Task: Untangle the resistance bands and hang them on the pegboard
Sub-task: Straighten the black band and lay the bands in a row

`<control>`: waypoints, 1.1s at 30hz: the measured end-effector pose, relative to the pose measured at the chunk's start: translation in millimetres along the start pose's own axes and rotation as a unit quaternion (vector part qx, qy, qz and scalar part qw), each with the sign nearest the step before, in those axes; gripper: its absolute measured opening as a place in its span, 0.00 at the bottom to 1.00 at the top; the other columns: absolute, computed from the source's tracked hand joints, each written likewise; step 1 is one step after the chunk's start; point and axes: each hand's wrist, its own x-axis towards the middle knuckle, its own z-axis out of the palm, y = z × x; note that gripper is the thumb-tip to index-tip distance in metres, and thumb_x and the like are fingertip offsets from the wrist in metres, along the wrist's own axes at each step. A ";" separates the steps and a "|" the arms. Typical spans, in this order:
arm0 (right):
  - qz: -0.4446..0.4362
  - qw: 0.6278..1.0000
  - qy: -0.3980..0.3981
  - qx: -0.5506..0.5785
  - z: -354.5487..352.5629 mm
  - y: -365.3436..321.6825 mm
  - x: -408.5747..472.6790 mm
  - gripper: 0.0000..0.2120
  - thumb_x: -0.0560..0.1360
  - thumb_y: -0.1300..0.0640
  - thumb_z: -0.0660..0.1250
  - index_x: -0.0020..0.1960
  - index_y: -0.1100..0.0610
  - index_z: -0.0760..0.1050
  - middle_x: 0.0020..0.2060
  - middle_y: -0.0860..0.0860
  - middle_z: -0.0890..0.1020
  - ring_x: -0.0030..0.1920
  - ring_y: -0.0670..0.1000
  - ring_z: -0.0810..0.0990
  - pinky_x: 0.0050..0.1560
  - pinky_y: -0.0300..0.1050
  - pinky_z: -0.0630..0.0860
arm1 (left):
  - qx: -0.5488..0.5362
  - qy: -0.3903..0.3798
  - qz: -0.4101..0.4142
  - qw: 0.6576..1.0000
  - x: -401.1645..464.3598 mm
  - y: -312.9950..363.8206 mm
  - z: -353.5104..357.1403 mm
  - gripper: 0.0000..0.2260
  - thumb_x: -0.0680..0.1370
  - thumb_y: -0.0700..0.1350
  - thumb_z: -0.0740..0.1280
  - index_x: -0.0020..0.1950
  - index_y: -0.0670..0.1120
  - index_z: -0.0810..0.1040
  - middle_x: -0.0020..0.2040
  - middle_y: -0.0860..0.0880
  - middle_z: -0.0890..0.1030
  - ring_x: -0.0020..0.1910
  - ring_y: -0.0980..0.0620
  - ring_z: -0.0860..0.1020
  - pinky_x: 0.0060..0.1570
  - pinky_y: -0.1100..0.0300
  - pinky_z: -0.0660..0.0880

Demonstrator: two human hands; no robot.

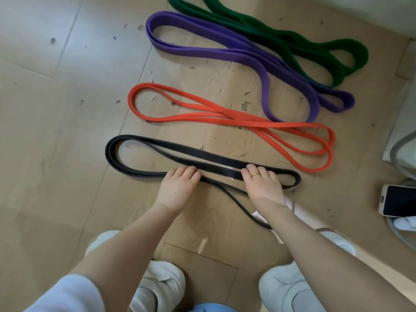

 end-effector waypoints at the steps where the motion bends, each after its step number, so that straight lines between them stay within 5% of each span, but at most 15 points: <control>1: 0.001 1.000 -0.006 -0.006 0.4 0.9 0.9 0.30 0.48 0.68 0.78 0.50 0.61 0.77 0.45 0.56 0.80 0.39 0.58 0.78 0.39 0.48 0.74 | -0.010 -0.014 -0.019 1.000 0.5 -1.8 -0.4 0.22 0.55 0.33 0.78 0.48 0.41 0.82 0.46 0.43 0.83 0.42 0.43 0.83 0.40 0.53 0.79; 4: -0.018 0.999 0.020 0.023 -4.5 11.2 -5.3 0.26 0.54 0.63 0.80 0.51 0.59 0.78 0.46 0.54 0.81 0.42 0.56 0.80 0.44 0.48 0.76 | -0.021 -0.033 -0.033 0.999 4.0 -4.9 -4.8 0.26 0.52 0.34 0.81 0.49 0.40 0.82 0.47 0.43 0.83 0.42 0.43 0.83 0.38 0.54 0.79; 7: 0.094 0.993 0.022 0.072 -8.0 39.9 -25.6 0.28 0.61 0.57 0.79 0.58 0.58 0.76 0.56 0.55 0.78 0.55 0.59 0.77 0.57 0.55 0.73 | -0.024 -0.018 0.006 1.000 7.6 -2.7 -4.5 0.26 0.55 0.35 0.80 0.52 0.40 0.81 0.49 0.42 0.82 0.43 0.43 0.82 0.39 0.54 0.78; 9: 0.179 0.974 -0.040 0.133 -11.2 61.3 -37.6 0.33 0.69 0.52 0.74 0.70 0.56 0.66 0.69 0.55 0.68 0.68 0.60 0.66 0.66 0.57 0.63 | -0.021 0.006 0.039 0.999 11.2 -0.1 -0.8 0.20 0.60 0.34 0.75 0.51 0.40 0.80 0.47 0.42 0.81 0.39 0.43 0.81 0.36 0.55 0.76; 11: 0.169 0.968 -0.088 0.161 -7.9 76.6 -39.2 0.35 0.74 0.50 0.68 0.75 0.53 0.56 0.73 0.52 0.62 0.71 0.57 0.60 0.69 0.55 0.60 | -0.019 0.011 0.055 0.998 16.9 1.9 1.7 0.09 0.66 0.36 0.63 0.45 0.41 0.78 0.43 0.43 0.79 0.32 0.44 0.78 0.31 0.57 0.73; 13: 0.105 0.982 -0.093 0.127 -5.7 80.6 -32.2 0.32 0.73 0.54 0.70 0.73 0.55 0.62 0.67 0.53 0.71 0.65 0.58 0.69 0.63 0.54 0.67 | -0.009 0.003 0.073 0.997 22.5 1.8 3.7 0.10 0.66 0.37 0.57 0.41 0.42 0.78 0.39 0.44 0.78 0.30 0.45 0.76 0.29 0.57 0.72; 16: 0.034 0.999 -0.021 0.022 1.3 78.6 -31.5 0.20 0.60 0.63 0.78 0.50 0.58 0.78 0.42 0.54 0.79 0.40 0.57 0.77 0.39 0.48 0.75 | -0.001 0.014 0.073 0.997 21.0 0.2 5.2 0.09 0.63 0.33 0.65 0.41 0.41 0.78 0.37 0.44 0.78 0.31 0.45 0.77 0.28 0.58 0.72; 20: 0.032 0.999 -0.026 -0.007 1.9 68.6 -43.2 0.17 0.54 0.66 0.78 0.38 0.57 0.73 0.33 0.52 0.75 0.32 0.54 0.74 0.28 0.43 0.69 | -0.003 0.074 0.036 0.997 28.0 0.1 1.0 0.12 0.66 0.36 0.60 0.45 0.40 0.78 0.41 0.44 0.80 0.35 0.43 0.78 0.29 0.59 0.72; 22: 0.038 0.998 -0.036 0.017 4.0 61.5 -49.3 0.16 0.56 0.63 0.76 0.42 0.59 0.75 0.37 0.54 0.78 0.37 0.56 0.77 0.36 0.48 0.75 | 0.022 0.101 0.010 0.995 34.0 3.7 2.6 0.14 0.65 0.35 0.64 0.50 0.41 0.76 0.43 0.43 0.79 0.38 0.43 0.78 0.35 0.56 0.71; 24: 0.057 0.996 -0.047 0.046 -1.0 48.7 -50.4 0.21 0.65 0.51 0.68 0.54 0.60 0.77 0.49 0.56 0.81 0.50 0.58 0.79 0.54 0.56 0.75 | 0.032 0.113 -0.027 0.993 37.7 4.4 5.6 0.17 0.68 0.35 0.61 0.57 0.42 0.72 0.50 0.41 0.79 0.46 0.41 0.77 0.46 0.53 0.67; 28: 0.066 0.985 -0.143 0.072 -14.5 8.8 -29.4 0.47 0.69 0.30 0.60 0.76 0.58 0.52 0.71 0.54 0.66 0.68 0.56 0.67 0.73 0.56 0.55 | 0.008 0.006 -0.015 1.000 35.6 -17.5 1.3 0.35 0.60 0.40 0.75 0.66 0.41 0.70 0.60 0.42 0.77 0.60 0.40 0.74 0.61 0.50 0.60; 30: 0.074 0.986 -0.139 0.060 -12.1 -11.7 -16.8 0.50 0.64 0.31 0.67 0.75 0.59 0.56 0.68 0.55 0.68 0.63 0.57 0.71 0.67 0.54 0.64 | 0.019 -0.057 -0.003 0.998 25.1 -38.9 -8.6 0.39 0.57 0.40 0.77 0.67 0.40 0.69 0.60 0.42 0.76 0.61 0.41 0.74 0.65 0.49 0.60; 33: 0.084 0.987 -0.135 0.015 -4.2 -18.3 -12.3 0.39 0.52 0.53 0.81 0.60 0.59 0.71 0.49 0.56 0.79 0.44 0.57 0.79 0.39 0.48 0.76 | 0.065 -0.102 -0.014 0.993 9.1 -67.3 -23.4 0.33 0.62 0.36 0.73 0.67 0.40 0.71 0.62 0.42 0.75 0.62 0.40 0.73 0.65 0.44 0.66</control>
